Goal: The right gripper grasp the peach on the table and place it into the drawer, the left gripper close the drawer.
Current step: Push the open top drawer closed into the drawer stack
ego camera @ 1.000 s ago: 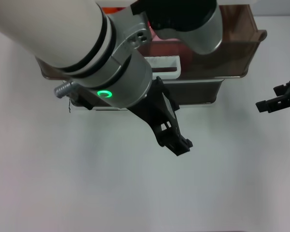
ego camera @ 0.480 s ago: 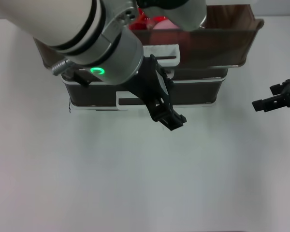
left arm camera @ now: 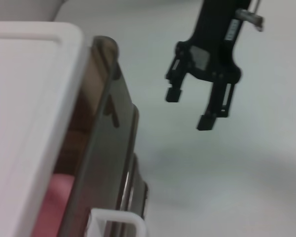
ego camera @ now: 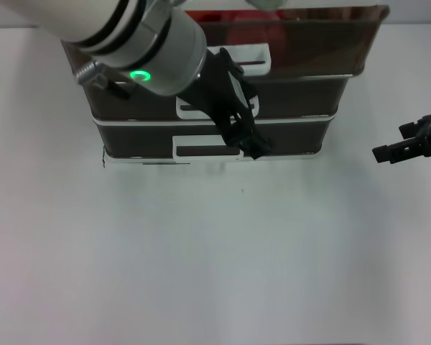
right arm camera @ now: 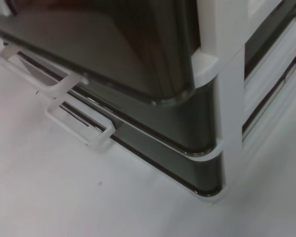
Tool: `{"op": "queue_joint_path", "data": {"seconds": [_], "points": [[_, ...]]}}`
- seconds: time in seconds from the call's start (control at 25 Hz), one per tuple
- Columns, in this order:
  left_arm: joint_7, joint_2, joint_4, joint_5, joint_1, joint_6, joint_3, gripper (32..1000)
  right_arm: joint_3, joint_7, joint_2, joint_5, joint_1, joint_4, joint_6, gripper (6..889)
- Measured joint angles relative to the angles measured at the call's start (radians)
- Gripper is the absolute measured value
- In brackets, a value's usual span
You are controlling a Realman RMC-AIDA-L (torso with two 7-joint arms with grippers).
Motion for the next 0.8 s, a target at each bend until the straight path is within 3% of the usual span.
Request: {"op": "queue_joint_path", "data": {"seconds": [0.16,0.44,0.8], "points": [[0.015,0.0004,-0.030,0.006,-0.010,0.020,-0.027,796,0.002,0.000,0.000,0.008,0.001,0.003,-0.003,870],[0.017,0.0006,-0.047,0.050,-0.007,0.046,-0.030,796,0.003,0.000,-0.001,0.010,0.001,0.003,-0.004,870],[0.017,-0.0007,-0.058,0.041,-0.002,0.051,-0.047,796,0.003,0.000,-0.001,0.010,0.001,0.002,-0.009,870]]}}
